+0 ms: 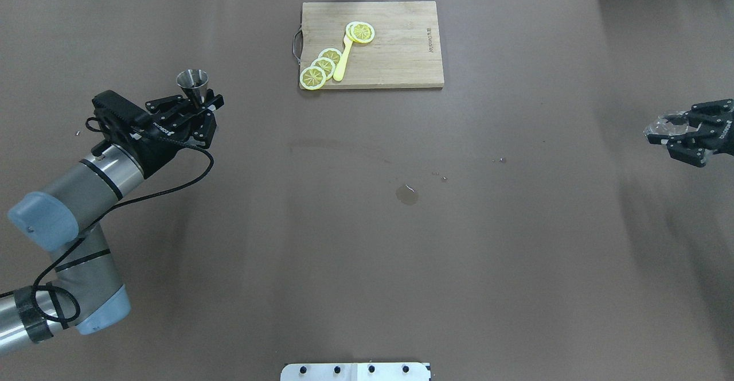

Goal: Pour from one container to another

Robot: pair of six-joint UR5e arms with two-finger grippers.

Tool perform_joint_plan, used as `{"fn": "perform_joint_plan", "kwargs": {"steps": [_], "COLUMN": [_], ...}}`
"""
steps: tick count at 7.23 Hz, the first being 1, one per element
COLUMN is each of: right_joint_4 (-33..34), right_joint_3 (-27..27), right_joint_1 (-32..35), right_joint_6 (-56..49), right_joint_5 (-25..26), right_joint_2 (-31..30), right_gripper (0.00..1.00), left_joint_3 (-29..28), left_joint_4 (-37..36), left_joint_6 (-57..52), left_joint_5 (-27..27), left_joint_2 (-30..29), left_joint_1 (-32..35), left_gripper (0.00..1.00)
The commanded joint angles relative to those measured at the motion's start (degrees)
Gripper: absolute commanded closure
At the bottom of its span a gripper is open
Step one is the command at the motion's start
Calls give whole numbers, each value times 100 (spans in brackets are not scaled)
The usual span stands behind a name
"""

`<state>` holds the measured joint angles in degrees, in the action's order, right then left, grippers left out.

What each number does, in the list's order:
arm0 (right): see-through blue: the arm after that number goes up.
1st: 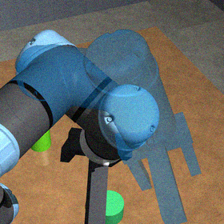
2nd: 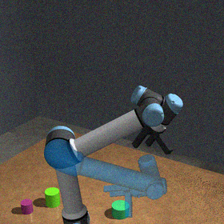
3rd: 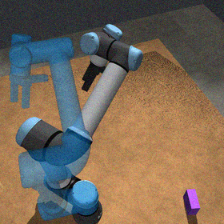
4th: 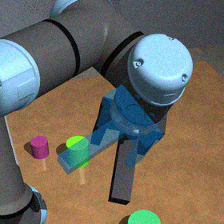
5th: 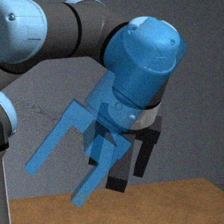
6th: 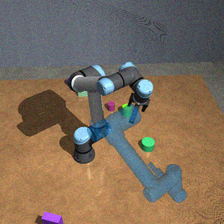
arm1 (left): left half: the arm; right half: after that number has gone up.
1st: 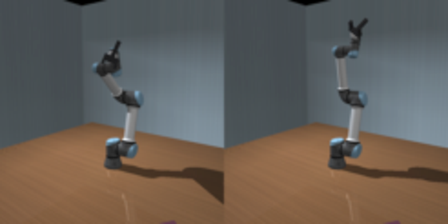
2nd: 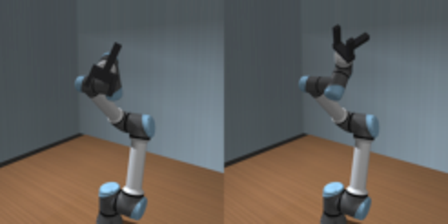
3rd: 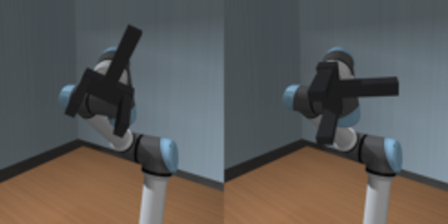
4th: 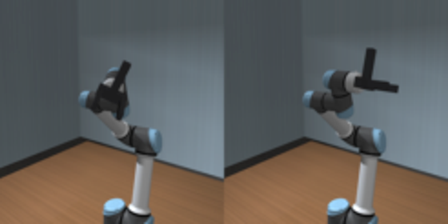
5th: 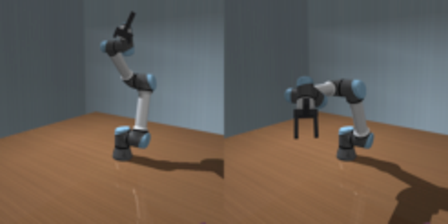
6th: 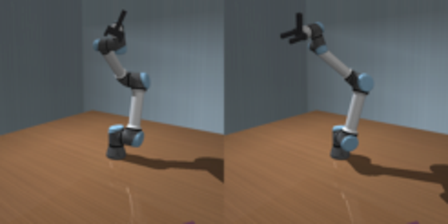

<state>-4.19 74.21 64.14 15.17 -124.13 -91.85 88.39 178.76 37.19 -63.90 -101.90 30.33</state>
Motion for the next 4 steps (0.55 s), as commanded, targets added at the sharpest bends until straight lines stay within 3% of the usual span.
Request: {"fn": "perform_joint_plan", "kwargs": {"steps": [1,4], "right_joint_4": [-406,-556], "right_joint_3": [-354,-862], "right_joint_1": [-7,-68], "right_joint_6": [83,92], "right_joint_5": [238,406], "right_joint_2": [10,263], "right_gripper": [100,100], "left_joint_3": [21,90], "left_joint_4": [-51,-594], "left_joint_6": [227,743], "left_joint_5": [658,1387], "left_joint_2": [388,836], "left_joint_1": [-132,-194], "left_gripper": [100,100]}}
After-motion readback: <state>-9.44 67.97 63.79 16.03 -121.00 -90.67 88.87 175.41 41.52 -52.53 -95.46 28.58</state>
